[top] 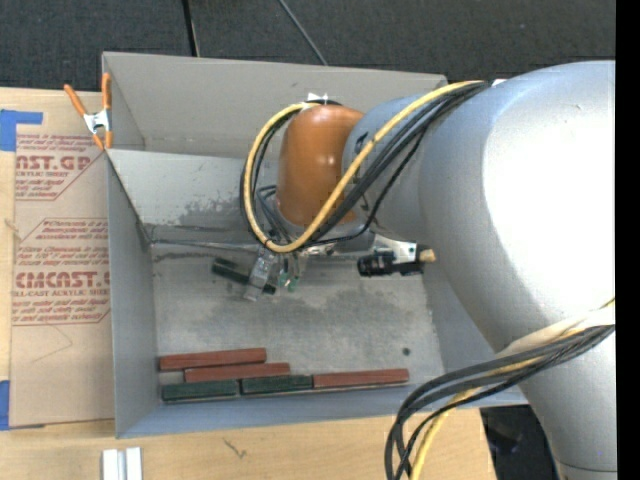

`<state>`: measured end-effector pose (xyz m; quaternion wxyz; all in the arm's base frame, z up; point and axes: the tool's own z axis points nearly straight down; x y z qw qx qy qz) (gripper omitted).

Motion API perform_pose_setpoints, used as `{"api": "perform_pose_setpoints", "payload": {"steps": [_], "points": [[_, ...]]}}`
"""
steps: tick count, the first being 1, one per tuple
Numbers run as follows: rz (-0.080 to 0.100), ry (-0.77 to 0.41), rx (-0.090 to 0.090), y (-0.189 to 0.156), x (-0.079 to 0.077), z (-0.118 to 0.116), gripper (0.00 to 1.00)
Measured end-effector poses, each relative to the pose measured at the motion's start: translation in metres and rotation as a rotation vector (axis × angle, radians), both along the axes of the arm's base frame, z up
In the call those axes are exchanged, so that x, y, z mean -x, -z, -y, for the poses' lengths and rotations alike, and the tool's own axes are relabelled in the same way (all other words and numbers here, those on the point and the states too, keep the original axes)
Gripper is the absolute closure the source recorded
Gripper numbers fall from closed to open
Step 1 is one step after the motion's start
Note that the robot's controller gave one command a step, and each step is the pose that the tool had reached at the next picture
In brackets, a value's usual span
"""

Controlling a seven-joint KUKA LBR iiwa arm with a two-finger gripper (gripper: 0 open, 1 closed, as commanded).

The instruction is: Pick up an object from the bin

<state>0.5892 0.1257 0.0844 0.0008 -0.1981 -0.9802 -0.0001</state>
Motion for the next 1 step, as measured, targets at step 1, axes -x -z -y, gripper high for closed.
{"api": "perform_pose_setpoints", "payload": {"steps": [1], "points": [[0.0, 0.001, 0.0, -0.0146, 0.0002, 0.0, 1.0]]}}
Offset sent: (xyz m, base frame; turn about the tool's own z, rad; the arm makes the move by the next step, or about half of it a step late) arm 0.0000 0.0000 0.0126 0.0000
